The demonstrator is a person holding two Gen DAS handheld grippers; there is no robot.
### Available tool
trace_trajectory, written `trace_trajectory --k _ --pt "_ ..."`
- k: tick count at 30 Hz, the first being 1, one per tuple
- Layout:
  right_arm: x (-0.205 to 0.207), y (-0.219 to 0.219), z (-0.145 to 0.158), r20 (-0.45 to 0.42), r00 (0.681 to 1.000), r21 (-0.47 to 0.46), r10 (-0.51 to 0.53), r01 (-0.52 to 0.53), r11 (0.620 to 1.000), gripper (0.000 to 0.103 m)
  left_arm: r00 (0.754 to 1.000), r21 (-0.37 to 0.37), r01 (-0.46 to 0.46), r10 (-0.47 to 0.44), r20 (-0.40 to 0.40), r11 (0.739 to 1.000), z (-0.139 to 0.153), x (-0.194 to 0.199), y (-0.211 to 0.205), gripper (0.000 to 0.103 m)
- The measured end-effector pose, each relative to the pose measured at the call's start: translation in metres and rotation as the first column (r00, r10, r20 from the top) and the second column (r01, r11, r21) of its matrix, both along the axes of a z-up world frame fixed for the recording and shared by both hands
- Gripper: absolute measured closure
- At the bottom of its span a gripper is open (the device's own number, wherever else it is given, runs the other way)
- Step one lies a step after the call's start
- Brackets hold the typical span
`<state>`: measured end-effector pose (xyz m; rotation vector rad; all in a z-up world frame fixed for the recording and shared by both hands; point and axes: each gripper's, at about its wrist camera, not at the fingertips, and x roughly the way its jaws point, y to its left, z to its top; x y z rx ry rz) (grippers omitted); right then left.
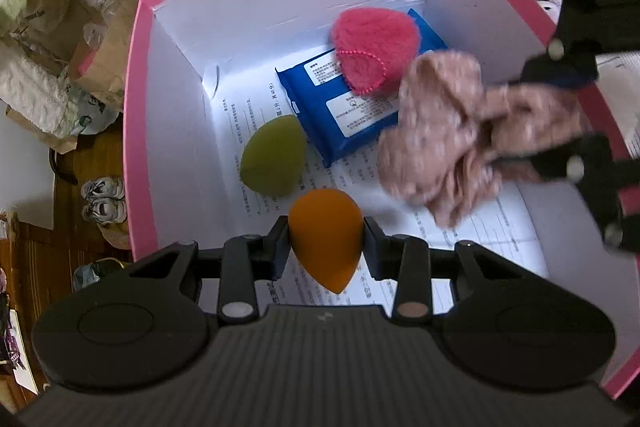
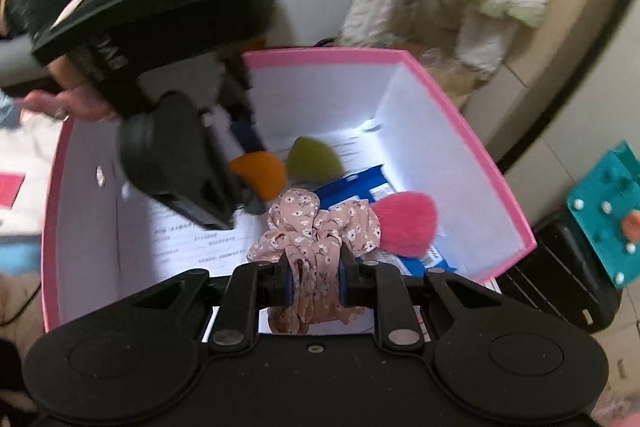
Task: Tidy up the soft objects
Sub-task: 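Carry the orange sponge and floral scrunchie over the pink box and release both, then withdraw both open tools from the pink box toward the remaining items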
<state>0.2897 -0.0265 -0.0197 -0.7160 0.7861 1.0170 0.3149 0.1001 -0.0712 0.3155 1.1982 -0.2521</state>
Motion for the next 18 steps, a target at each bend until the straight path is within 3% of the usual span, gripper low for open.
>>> trace_trajectory --k 4,8,12,18 --pt "-0.001 0.005 -0.009 -0.01 0.999 -0.035 0.041 -0.042 0.999 0.079 0.999 0.018 -0.018 0.017 0.035 1.0 -0.002 0.005 -0.003 0.066" --pt "0.003 0.012 -0.016 0.05 0.998 -0.044 0.024 -0.022 0.999 0.057 0.998 0.014 -0.023 0.022 0.056 1.0 -0.003 0.01 -0.004 0.064" --pt "0.001 0.006 -0.009 0.081 0.997 -0.005 -0.019 0.02 1.0 0.048 0.997 0.02 -0.033 0.031 0.067 0.999 -0.003 0.009 -0.005 0.058" --pt "-0.009 -0.013 0.013 0.07 0.995 0.088 -0.07 0.064 0.994 0.047 0.994 -0.005 -0.013 0.013 0.109 1.0 0.01 -0.005 -0.005 0.05"
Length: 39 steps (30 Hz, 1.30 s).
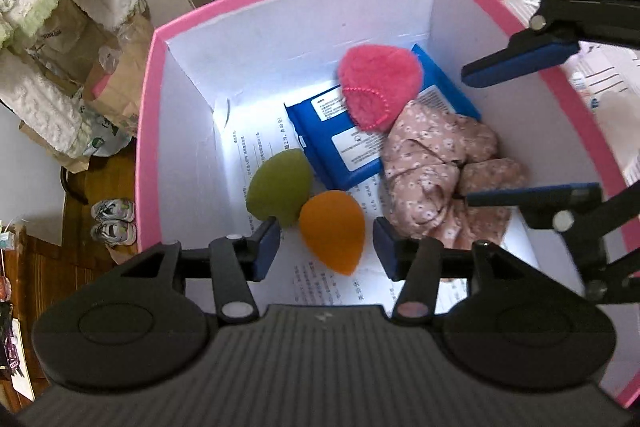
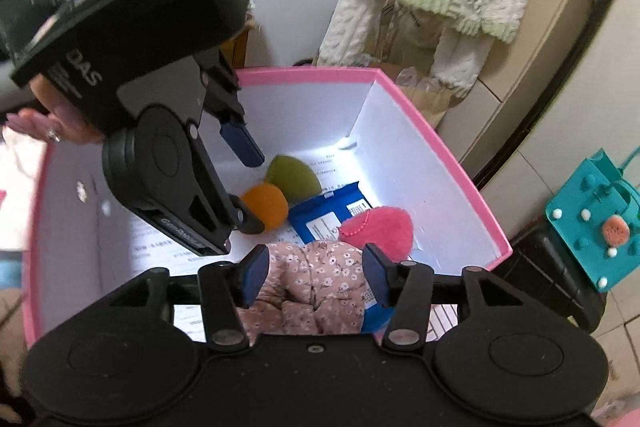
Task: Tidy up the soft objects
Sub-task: 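Withdraw both open tools from the pink box toward the remaining items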
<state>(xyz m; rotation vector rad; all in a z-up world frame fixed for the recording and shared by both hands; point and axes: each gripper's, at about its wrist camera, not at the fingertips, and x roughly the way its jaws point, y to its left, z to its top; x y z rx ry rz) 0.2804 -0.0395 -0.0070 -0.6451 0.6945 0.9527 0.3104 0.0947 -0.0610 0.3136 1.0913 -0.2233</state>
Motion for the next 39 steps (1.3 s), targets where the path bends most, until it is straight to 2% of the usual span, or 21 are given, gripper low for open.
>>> trace_trajectory --k 5,11,13,17,23,34,39 --pt "-0.014 -0.013 0.017 -0.039 0.999 0.058 -0.021 0.023 0.998 0.047 0.999 -0.003 0.004 -0.004 0.037 1.0 0.019 -0.016 -0.001 0.047" --pt "-0.037 -0.037 0.024 -0.159 0.985 0.184 -0.073 0.102 0.978 0.047 0.997 -0.005 0.002 -0.001 0.072 1.0 0.051 -0.05 0.001 0.046" --pt "-0.05 -0.042 0.027 -0.157 0.984 0.194 -0.08 0.111 0.975 0.047 0.996 -0.006 0.011 -0.01 0.084 1.0 0.06 -0.063 0.003 0.041" --pt "-0.073 -0.051 0.039 -0.143 0.985 0.21 -0.092 0.121 0.97 0.046 0.99 -0.01 0.033 -0.031 0.14 0.999 0.082 -0.09 0.004 0.039" --pt "-0.107 -0.062 0.059 -0.109 0.99 0.23 -0.094 0.117 0.966 0.046 0.986 -0.073 0.023 -0.011 0.167 0.997 0.099 -0.122 0.01 0.038" --pt "-0.148 -0.084 0.089 -0.093 0.991 0.265 -0.099 0.121 0.957 0.044 0.963 -0.008 0.067 -0.062 0.261 0.998 0.13 -0.193 -0.004 0.033" --pt "-0.16 -0.101 0.09 -0.127 0.987 0.294 -0.095 0.129 0.947 0.044 0.946 0.051 0.112 -0.122 0.3 0.992 0.132 -0.226 -0.02 0.031"
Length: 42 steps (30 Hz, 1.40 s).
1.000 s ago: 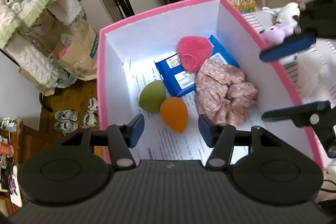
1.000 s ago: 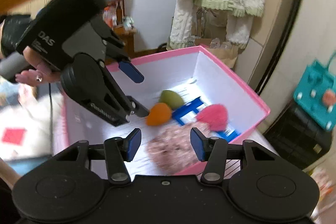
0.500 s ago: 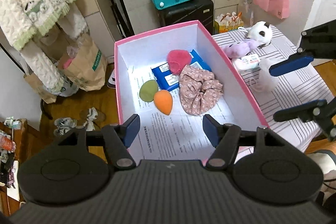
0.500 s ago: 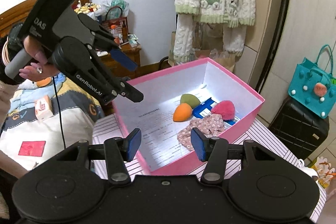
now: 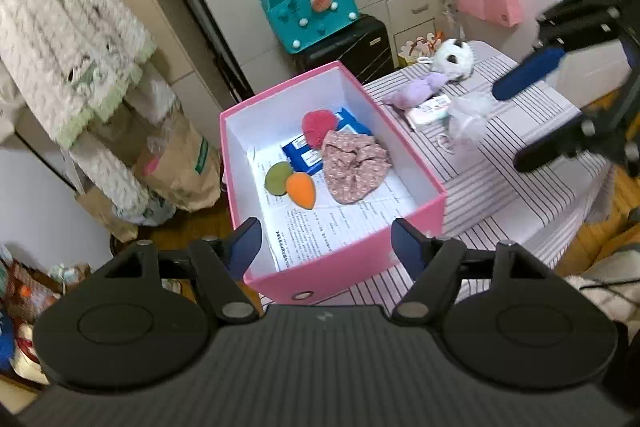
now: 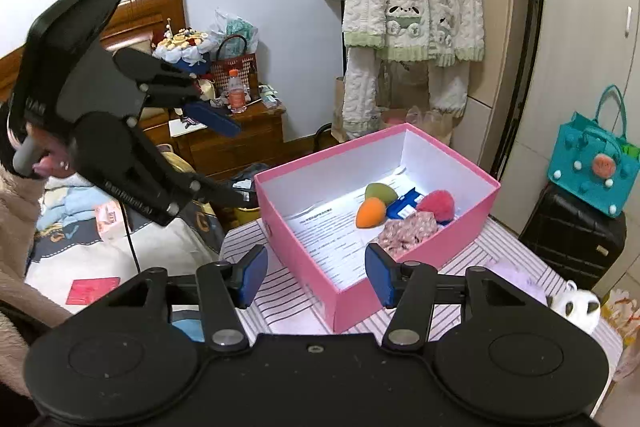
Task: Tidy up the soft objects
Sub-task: 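Withdraw both open tools from the pink box toward the remaining items, then grasp the white mesh bath puff with the left tool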
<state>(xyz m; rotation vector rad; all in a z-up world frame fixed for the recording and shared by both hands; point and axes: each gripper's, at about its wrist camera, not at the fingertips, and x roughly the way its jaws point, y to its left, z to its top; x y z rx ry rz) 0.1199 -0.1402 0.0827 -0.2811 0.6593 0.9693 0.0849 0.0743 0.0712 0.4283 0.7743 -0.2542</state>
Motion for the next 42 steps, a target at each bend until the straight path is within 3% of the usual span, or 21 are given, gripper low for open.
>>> trace_trajectory --k 10,19,26,30,38,42 --pt "-0.021 -0.034 -0.018 -0.018 0.999 0.018 -0.035 0.035 0.999 0.042 0.994 0.034 0.106 -0.106 -0.02 0.994 -0.02 -0.036 -0.039 0.029" --pt "-0.033 -0.065 -0.051 -0.043 0.995 -0.015 -0.085 0.084 0.996 0.041 0.981 -0.036 0.149 -0.153 -0.117 0.988 -0.056 -0.029 -0.069 0.029" --pt "-0.031 -0.082 -0.08 -0.068 0.99 -0.031 -0.12 0.118 0.993 0.041 0.971 -0.109 0.174 -0.189 -0.148 0.979 -0.079 -0.018 -0.083 0.029" --pt "-0.026 -0.092 -0.093 -0.073 0.984 -0.016 -0.16 0.159 0.987 0.041 0.973 -0.164 0.168 -0.19 -0.129 0.972 -0.088 -0.009 -0.088 0.029" --pt "0.0 -0.104 -0.109 -0.016 0.964 0.048 -0.267 0.267 0.962 0.041 0.986 -0.235 0.165 -0.164 0.026 0.958 -0.097 0.0 -0.096 0.029" --pt "0.013 -0.106 -0.11 -0.01 0.957 0.08 -0.289 0.289 0.954 0.041 0.986 -0.29 0.167 -0.161 0.044 0.942 -0.099 0.012 -0.103 0.029"
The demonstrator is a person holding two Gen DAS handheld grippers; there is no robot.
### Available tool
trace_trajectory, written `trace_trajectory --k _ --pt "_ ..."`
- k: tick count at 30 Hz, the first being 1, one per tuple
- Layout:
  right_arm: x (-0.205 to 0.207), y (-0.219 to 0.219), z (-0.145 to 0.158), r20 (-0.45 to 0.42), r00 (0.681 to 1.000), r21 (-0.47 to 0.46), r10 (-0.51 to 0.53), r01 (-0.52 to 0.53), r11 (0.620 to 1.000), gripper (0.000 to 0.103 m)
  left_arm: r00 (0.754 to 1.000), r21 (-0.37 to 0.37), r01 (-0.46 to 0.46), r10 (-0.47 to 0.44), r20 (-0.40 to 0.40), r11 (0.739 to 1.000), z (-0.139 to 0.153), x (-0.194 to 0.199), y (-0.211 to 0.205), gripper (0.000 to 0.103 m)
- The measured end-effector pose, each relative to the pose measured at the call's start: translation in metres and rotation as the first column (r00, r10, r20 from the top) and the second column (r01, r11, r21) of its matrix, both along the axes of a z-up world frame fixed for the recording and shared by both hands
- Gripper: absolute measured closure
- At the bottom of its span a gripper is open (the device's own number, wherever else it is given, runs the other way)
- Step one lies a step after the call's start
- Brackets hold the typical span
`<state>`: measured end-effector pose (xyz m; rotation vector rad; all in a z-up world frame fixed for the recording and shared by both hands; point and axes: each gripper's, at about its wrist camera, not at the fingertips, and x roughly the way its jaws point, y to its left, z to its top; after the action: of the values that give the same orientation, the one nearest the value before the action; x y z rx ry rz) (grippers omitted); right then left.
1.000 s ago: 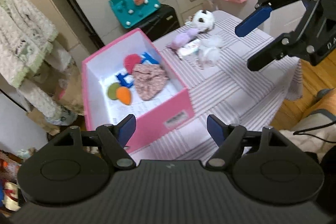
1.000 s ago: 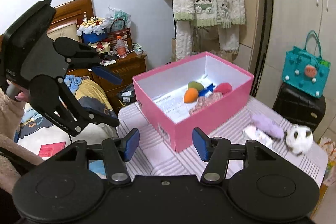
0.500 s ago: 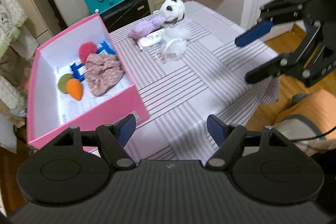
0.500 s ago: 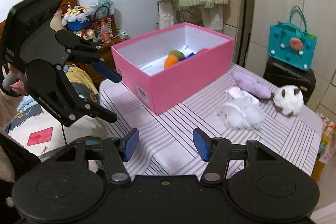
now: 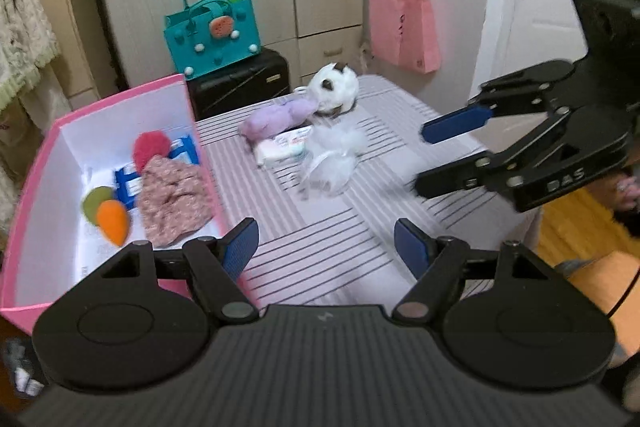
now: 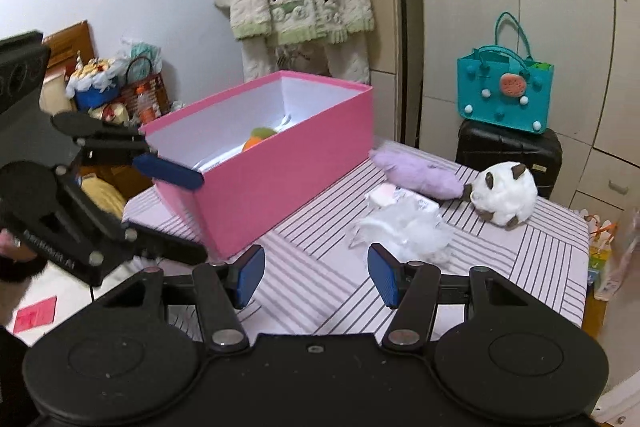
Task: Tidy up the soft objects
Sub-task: 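Grasp the white mesh bath puff with the left tool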
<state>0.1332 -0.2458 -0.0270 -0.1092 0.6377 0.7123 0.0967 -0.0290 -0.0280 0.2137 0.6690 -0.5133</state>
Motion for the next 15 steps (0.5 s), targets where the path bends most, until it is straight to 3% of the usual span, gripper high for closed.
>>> trace_trajectory --k 4,7,15 --pt "0.012 -0.007 0.003 0.015 0.999 0.038 -0.035 0.034 0.999 0.04 1.0 -0.053 0.016 -0.016 0.002 0.998 -0.001 0.012 -0.007 0.029" --pt "0.025 -0.012 0.007 0.016 0.997 0.044 -0.077 0.076 0.996 0.04 0.999 -0.036 0.009 -0.008 0.039 0.999 -0.005 0.019 -0.02 0.029" --pt "0.061 -0.025 0.004 -0.016 0.995 0.032 -0.102 0.103 0.994 0.039 1.0 -0.084 0.024 -0.023 0.014 0.996 -0.017 0.046 -0.046 0.029"
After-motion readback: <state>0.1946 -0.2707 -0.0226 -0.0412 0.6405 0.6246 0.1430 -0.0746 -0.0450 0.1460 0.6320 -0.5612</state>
